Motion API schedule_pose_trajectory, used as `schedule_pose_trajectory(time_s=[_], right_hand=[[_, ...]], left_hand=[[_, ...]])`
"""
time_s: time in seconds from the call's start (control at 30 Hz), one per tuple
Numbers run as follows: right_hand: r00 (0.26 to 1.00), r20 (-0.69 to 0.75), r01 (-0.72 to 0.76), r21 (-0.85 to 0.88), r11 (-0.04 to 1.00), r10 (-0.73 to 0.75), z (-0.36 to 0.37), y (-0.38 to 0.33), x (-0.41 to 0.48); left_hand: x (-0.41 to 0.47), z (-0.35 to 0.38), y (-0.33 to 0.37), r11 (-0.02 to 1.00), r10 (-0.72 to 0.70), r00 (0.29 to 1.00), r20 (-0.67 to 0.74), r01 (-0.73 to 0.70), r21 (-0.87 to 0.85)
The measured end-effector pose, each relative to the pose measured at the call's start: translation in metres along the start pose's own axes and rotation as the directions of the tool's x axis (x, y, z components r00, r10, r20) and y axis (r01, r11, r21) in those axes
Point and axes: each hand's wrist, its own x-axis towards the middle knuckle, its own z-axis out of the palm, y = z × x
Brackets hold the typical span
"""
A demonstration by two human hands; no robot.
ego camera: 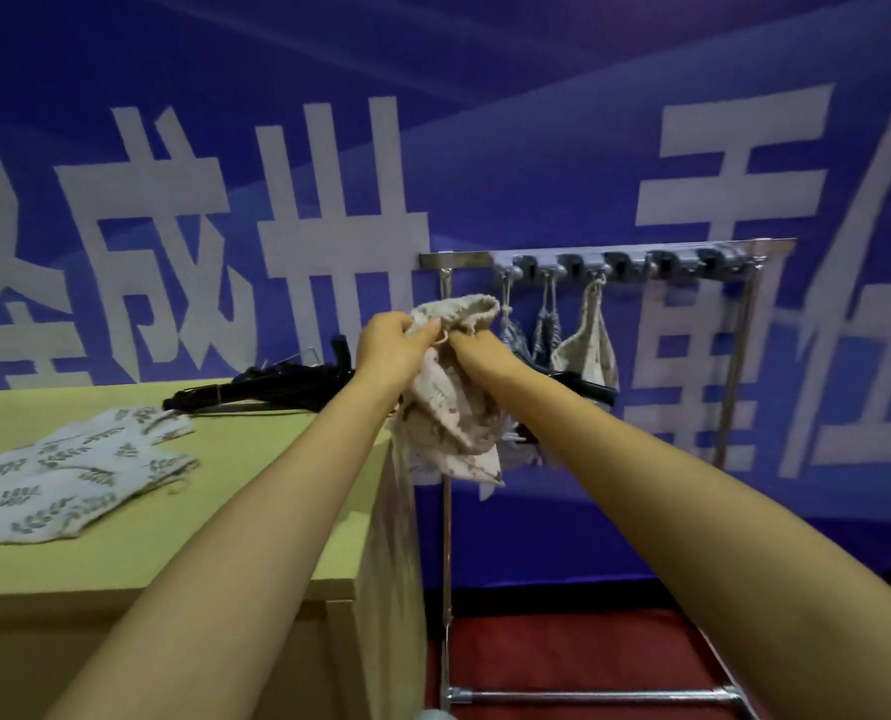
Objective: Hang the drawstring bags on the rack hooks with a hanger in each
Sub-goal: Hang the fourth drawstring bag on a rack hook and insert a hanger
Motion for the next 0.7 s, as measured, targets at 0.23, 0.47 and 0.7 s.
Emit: schedule_pose_trajectory(time_s=[0.23, 0.47, 0.7], right_hand=[[0.958, 0.146, -0.202, -0.269, 0.942, 0.247, -0.005, 0.063, -0.015], [0.941, 0.011, -0.304, -0.407, 0.861, 0.338, -0.016, 0.076, -0.024], [0.826, 0.196, 0.07, -0.966, 0.25, 0.528, -0.016, 0.049, -0.03]], left_hand=[[-0.048, 0.01, -0.063, 0.958, -0.248, 0.946, 0.207, 0.208, 0.199], [-0.073, -0.018, -0.093, 0.978, -0.058, 0.943, 0.326, -0.013, 0.21], [-0.088, -0.012, -0.058, 0.963, -0.172, 0.5, 0.849, -0.096, 0.251]])
